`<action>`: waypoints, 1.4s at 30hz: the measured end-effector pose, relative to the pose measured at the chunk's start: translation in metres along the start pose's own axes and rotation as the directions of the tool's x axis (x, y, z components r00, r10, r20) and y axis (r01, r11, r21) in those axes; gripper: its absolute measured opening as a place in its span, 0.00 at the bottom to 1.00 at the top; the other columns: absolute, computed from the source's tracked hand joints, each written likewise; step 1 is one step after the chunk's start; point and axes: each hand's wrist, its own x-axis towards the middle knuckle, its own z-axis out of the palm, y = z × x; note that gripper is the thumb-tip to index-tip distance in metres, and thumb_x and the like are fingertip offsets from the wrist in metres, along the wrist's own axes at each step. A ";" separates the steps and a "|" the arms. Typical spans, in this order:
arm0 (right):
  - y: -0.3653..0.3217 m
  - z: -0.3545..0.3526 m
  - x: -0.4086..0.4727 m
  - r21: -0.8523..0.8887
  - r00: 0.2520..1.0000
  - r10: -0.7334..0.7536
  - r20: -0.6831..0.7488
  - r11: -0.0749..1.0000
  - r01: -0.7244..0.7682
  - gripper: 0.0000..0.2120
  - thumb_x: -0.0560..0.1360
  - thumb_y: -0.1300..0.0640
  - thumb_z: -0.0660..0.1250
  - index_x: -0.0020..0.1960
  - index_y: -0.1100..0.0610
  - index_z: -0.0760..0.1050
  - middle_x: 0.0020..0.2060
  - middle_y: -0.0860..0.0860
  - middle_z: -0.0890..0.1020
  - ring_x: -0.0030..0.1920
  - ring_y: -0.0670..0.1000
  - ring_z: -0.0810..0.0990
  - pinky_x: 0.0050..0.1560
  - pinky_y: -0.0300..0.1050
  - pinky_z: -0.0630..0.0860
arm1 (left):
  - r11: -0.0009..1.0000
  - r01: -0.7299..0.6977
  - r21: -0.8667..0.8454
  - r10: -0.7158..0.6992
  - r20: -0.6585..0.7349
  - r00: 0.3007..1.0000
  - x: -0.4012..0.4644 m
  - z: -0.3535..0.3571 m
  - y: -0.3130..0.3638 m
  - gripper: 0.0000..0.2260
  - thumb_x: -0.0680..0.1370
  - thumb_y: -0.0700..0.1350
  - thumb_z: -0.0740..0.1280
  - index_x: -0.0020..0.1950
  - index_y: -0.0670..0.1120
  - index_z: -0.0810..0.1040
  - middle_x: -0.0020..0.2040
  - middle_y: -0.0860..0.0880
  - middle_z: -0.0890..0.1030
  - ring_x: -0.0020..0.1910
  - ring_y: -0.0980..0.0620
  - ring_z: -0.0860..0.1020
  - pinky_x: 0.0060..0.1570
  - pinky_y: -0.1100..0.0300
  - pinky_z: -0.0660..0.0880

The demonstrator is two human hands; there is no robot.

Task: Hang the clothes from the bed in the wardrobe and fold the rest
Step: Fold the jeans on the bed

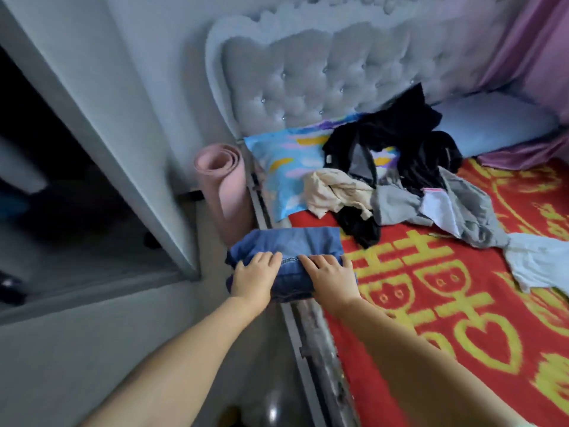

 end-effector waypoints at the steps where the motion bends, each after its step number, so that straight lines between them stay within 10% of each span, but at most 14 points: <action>1: -0.021 -0.002 0.009 0.000 0.999 -0.049 -0.001 0.999 0.049 0.35 0.74 0.54 0.67 0.76 0.49 0.53 0.69 0.49 0.68 0.68 0.55 0.67 0.66 0.57 0.59 | 0.999 0.051 0.004 -0.051 -0.001 0.999 -0.012 0.001 -0.021 0.30 0.73 0.40 0.67 0.73 0.48 0.60 0.67 0.51 0.70 0.69 0.50 0.67 0.56 0.52 0.71; 9: -0.210 -0.010 0.061 -0.009 0.931 -0.363 0.044 0.932 0.363 0.34 0.75 0.52 0.65 0.76 0.49 0.53 0.70 0.49 0.68 0.69 0.55 0.68 0.67 0.56 0.59 | 0.931 0.365 0.007 -0.364 0.081 0.928 -0.121 0.011 -0.188 0.30 0.71 0.40 0.69 0.70 0.48 0.61 0.65 0.51 0.71 0.66 0.50 0.69 0.53 0.52 0.72; 23: -0.493 -0.005 0.150 -0.038 0.851 -0.501 0.161 0.858 0.512 0.34 0.74 0.52 0.67 0.75 0.49 0.55 0.67 0.51 0.71 0.66 0.56 0.70 0.68 0.55 0.60 | 0.862 0.507 -0.012 -0.497 0.175 0.850 -0.222 0.035 -0.454 0.26 0.73 0.45 0.70 0.67 0.49 0.63 0.63 0.51 0.72 0.65 0.51 0.69 0.53 0.53 0.71; 42: -0.606 0.031 0.429 -0.005 0.839 -0.477 0.262 0.869 0.495 0.35 0.76 0.47 0.64 0.77 0.49 0.51 0.69 0.52 0.67 0.68 0.56 0.67 0.67 0.54 0.59 | 0.901 0.434 -0.014 -0.412 0.289 0.864 -0.042 0.073 -0.701 0.30 0.76 0.46 0.67 0.74 0.49 0.57 0.68 0.49 0.69 0.69 0.48 0.65 0.62 0.48 0.69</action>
